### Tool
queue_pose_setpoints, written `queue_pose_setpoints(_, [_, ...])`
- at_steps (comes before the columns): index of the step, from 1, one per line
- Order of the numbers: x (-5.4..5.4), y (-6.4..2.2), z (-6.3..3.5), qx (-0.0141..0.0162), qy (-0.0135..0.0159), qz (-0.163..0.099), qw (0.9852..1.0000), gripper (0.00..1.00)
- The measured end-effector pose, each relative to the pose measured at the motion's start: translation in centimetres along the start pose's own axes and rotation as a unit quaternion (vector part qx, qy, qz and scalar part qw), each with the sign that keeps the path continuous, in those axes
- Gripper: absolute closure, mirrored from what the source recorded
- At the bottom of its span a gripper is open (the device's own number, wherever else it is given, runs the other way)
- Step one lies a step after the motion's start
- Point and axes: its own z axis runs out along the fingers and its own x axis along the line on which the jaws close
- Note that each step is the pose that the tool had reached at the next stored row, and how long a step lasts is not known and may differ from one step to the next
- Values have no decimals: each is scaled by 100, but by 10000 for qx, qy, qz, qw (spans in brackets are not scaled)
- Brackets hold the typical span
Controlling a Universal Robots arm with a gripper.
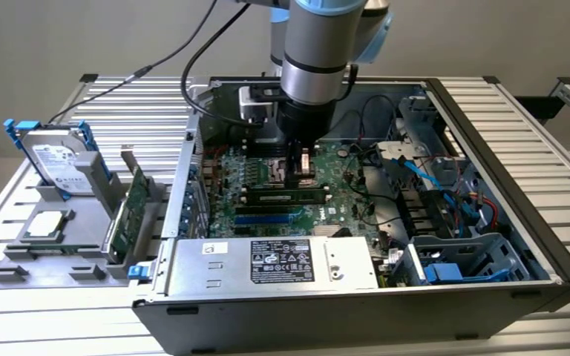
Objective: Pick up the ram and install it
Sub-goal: 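Press down the ram until it locks into place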
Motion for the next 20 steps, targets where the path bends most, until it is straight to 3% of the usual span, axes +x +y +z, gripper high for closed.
queue_pose_setpoints(13, [-2,2,151,-1,3,0,10000,89])
queue_pose_setpoints(20, [-5,0,173,1,-1,0,10000,89])
